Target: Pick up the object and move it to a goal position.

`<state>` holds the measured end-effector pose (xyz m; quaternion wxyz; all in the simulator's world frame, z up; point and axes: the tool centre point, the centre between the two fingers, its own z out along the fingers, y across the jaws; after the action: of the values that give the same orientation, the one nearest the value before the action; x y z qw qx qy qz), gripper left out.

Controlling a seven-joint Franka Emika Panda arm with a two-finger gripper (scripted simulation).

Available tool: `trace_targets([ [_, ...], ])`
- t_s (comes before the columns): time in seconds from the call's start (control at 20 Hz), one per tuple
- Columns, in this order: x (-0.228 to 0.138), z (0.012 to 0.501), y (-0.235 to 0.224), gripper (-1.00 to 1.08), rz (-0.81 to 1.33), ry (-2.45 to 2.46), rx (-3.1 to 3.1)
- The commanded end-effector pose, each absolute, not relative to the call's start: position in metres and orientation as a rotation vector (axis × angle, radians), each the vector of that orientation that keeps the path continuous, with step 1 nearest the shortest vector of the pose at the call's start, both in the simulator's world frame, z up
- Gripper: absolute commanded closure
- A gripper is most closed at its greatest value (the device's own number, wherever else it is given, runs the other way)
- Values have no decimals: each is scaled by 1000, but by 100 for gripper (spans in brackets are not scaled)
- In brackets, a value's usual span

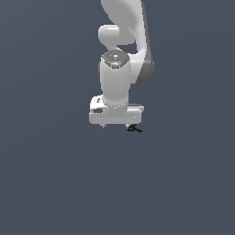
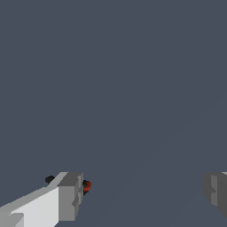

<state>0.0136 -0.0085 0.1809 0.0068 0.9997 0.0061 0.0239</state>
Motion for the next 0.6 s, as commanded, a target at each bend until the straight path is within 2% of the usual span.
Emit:
trace_targets([
  [0.0,14,181,-9,-92,75,19,3127],
  [0.55,12,173,-33,-92,61,-36,3142],
])
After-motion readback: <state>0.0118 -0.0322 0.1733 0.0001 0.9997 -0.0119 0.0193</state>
